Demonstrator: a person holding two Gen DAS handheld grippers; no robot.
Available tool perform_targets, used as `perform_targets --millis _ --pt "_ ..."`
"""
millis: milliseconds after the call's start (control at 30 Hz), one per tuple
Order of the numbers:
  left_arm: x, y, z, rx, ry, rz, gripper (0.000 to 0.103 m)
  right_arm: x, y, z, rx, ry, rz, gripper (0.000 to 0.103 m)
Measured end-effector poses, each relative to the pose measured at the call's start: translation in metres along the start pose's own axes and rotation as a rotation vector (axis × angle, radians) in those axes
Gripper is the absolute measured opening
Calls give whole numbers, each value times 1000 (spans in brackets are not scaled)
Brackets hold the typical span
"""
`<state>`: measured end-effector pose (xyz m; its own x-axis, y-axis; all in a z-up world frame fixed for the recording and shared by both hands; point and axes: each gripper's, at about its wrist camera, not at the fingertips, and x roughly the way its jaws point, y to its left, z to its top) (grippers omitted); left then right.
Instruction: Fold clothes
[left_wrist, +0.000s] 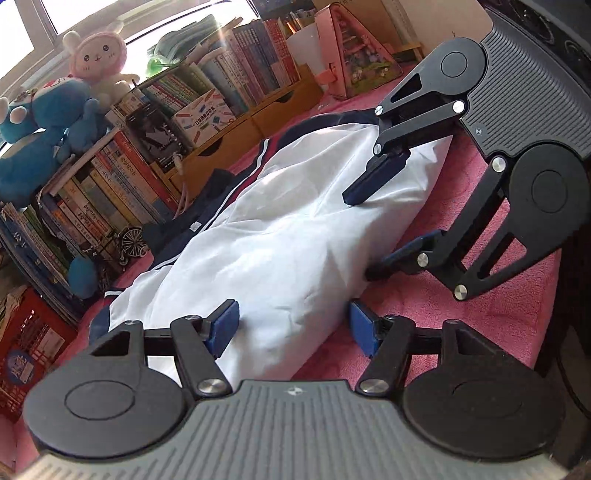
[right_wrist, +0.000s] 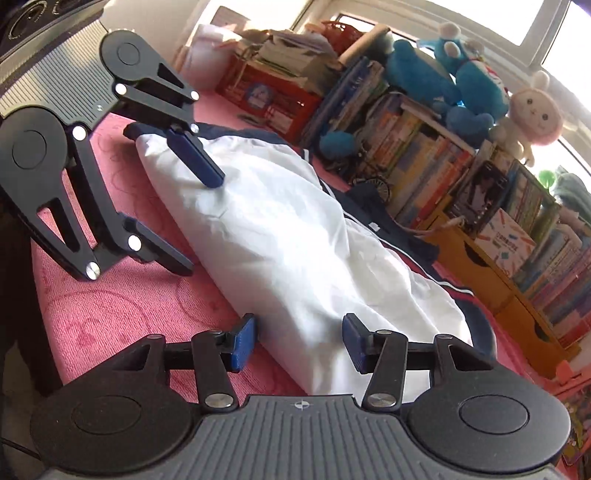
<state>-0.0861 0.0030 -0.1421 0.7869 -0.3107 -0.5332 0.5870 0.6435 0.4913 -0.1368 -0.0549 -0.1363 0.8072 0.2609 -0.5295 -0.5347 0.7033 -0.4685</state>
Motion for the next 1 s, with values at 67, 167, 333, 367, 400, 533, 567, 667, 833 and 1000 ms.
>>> perform_targets --millis 67,167,333,367,400,533,567,667,833,1000 --pt "5 11 6 -24 -6 -14 53 1 1 3 -1 -18 32 54" --pt "1 30 15 -95 -22 -34 46 1 7 3 -61 -37 17 62" --pt "-5 37 16 -81 -21 -4 46 18 5 -2 -174 -30 -91 48" --pt "-4 33 13 -46 -10 7 46 21 1 -1 -167 -26 -94 39" --pt "-3 29 11 -10 1 17 48 22 -2 1 -156 -22 -94 31" --pt "7 15 -1 139 53 105 48 28 -17 7 -114 -6 -93 19" --pt "11 15 -5 170 70 138 48 28 -17 8 -118 -7 -98 19" --pt "21 21 -17 212 130 220 35 27 -20 9 -128 6 -95 19" --pt "29 39 -29 183 185 284 35 22 -33 -17 -190 83 -147 24" --pt "37 43 -34 190 197 326 30 32 -49 -47 -232 154 -267 46"
